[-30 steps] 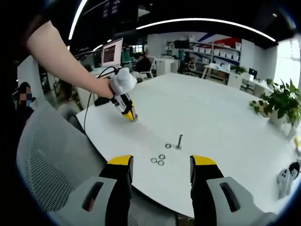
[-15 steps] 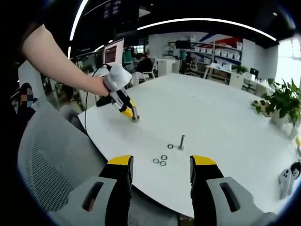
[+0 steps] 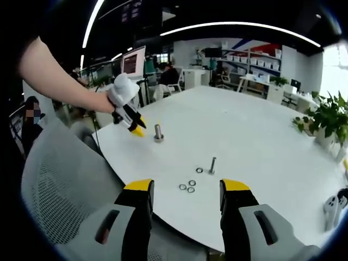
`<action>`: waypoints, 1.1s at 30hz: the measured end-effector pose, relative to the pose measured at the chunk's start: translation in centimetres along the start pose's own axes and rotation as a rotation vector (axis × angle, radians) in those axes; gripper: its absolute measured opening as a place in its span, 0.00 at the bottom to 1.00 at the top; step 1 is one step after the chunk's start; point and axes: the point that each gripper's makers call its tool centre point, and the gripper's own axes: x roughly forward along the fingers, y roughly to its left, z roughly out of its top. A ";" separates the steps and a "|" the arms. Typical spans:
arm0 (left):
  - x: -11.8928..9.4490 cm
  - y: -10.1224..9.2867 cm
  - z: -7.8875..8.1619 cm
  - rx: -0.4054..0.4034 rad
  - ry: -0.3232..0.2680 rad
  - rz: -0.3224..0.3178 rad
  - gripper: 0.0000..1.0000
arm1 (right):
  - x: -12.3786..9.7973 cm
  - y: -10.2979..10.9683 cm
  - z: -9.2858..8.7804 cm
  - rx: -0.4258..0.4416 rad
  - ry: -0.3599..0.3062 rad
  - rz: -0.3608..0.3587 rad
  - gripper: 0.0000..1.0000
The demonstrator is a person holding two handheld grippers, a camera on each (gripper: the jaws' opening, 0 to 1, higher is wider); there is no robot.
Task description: Place the washer onto the threaded stud by aligning its center hole with the stud, sliding it down to the base, and recovering from edge contact or off-axis alignment until the washer reaches the visible bottom stop.
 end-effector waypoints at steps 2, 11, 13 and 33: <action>-0.3 0.1 -0.3 -0.005 0.006 0.005 0.24 | 0.0 0.0 0.1 0.001 -0.004 0.000 0.51; -3.2 -1.1 1.6 -0.045 -0.100 0.024 0.24 | -0.4 -0.4 0.9 0.006 -0.050 -0.016 0.50; -3.8 -1.3 2.3 -0.067 -0.153 0.031 0.24 | -0.2 -0.2 0.7 -0.002 -0.038 -0.012 0.50; -9.2 -4.2 3.3 -0.232 -0.447 -0.018 0.26 | -0.1 -0.9 -0.8 0.003 0.038 -0.054 0.52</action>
